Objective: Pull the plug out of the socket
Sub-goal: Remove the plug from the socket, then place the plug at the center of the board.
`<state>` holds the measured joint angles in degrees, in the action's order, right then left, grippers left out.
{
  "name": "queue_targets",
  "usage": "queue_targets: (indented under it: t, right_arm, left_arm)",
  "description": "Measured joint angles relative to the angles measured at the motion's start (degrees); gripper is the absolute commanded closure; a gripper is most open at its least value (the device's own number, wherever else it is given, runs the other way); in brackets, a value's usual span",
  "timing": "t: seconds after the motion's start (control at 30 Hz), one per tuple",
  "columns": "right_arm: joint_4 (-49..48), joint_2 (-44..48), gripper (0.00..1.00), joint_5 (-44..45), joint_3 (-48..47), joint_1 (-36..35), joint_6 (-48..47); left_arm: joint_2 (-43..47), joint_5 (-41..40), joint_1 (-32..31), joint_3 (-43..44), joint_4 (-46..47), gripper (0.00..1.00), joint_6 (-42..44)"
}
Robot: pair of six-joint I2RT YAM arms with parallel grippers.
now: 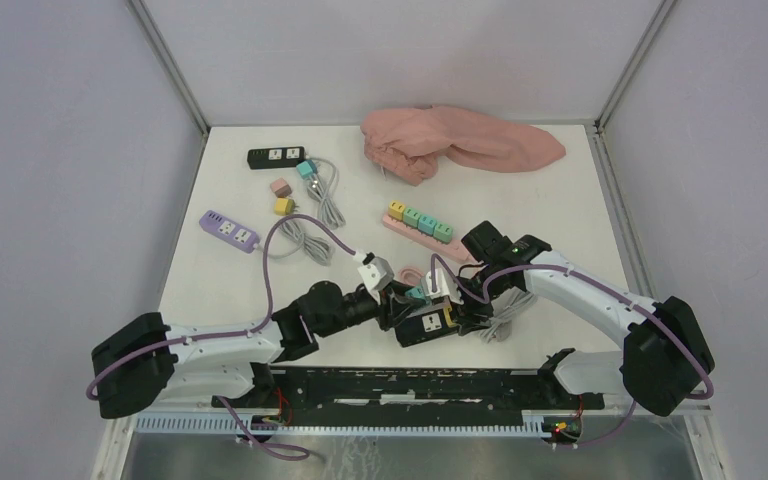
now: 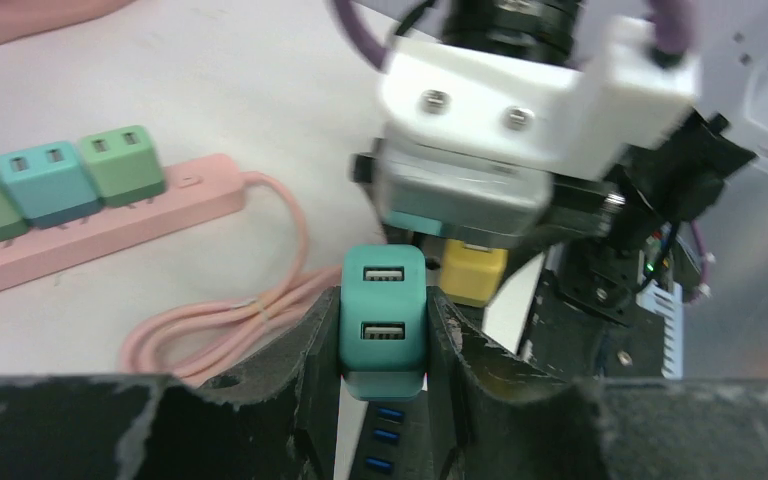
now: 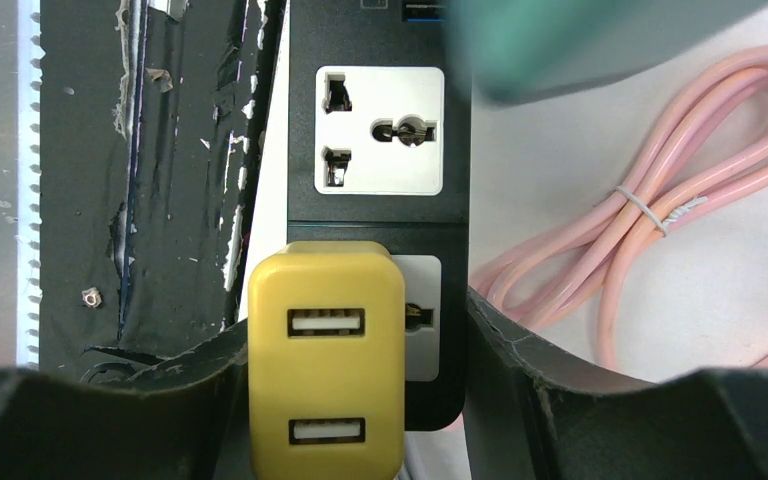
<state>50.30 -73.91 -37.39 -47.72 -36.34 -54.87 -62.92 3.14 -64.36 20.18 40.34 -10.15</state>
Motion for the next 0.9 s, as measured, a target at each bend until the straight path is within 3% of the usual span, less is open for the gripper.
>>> queue_targets:
  t: [0.2,0.47,0.67,0.9]
  right_arm:
    - [0.02,0.0,1.0,0.28,0.0,0.02,0.07]
    - [1.51,0.0,0.99,0.61,-0.44,0.79,0.04]
    - [1.73,0.0,0.99,1.03,-0.92,1.16,0.04]
    - [1.92,0.0,0.98,1.46,-0.92,1.25,0.07]
  left_arm:
    - [3.96,-4.39,5.77,-1.77,-2.38,0.97,-5.29]
    - [10.86,-9.25,16.28,-2.19,-16.06,0.97,-12.17]
    - [13.94,-8.52,31.32,-2.49,-21.73,0.97,-16.9]
    - [5.14,-2.12,48.24,-2.29,-17.79,0.97,-28.35]
